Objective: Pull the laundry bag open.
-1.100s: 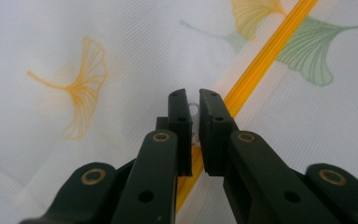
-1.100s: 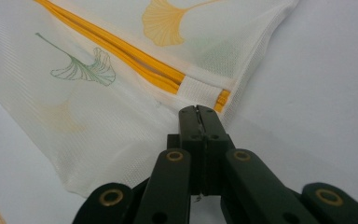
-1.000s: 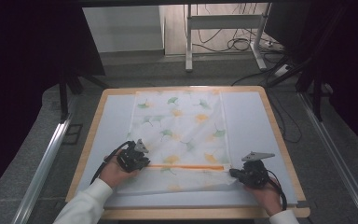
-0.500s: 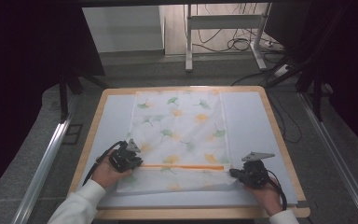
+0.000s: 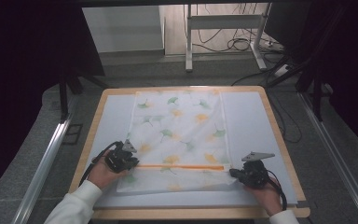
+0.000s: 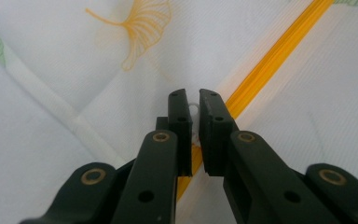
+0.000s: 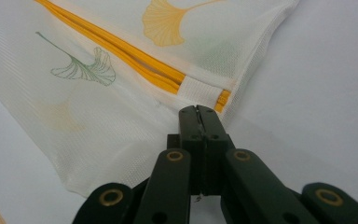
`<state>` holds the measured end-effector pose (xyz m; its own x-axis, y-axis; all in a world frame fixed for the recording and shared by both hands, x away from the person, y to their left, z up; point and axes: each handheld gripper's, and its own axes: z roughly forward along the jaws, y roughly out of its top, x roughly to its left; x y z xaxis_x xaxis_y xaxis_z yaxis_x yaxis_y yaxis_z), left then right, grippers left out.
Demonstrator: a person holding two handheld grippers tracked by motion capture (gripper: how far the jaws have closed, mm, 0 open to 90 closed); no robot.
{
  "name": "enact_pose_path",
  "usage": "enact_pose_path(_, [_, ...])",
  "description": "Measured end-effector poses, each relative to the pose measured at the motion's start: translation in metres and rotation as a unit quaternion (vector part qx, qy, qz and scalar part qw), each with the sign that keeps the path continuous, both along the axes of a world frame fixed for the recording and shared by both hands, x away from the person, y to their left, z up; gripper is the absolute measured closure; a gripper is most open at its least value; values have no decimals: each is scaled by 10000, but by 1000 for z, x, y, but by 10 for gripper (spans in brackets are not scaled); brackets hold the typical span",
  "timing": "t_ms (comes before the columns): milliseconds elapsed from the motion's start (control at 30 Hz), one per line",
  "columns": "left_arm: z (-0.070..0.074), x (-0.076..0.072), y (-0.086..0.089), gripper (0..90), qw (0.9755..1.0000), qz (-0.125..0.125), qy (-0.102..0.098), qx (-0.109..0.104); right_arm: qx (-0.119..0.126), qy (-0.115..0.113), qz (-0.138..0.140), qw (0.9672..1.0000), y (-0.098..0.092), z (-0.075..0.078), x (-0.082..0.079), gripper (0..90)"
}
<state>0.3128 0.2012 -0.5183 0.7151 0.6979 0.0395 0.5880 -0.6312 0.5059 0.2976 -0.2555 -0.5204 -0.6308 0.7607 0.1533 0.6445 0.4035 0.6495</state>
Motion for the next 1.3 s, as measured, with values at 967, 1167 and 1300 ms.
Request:
enact_pose_path(967, [1,-9,25,844,9999,159,21,-25,-37,-8,20,10000,0,0,0,900])
enact_pose_path(1167, [0,-10,27,844,9999,139,25,-8,-36,-16,14,10000,1,0,0,900])
enact_pose_path(1300, [0,-12,30,844,9999,139,44,-46,-72,-45,17,10000,1,0,-1,900])
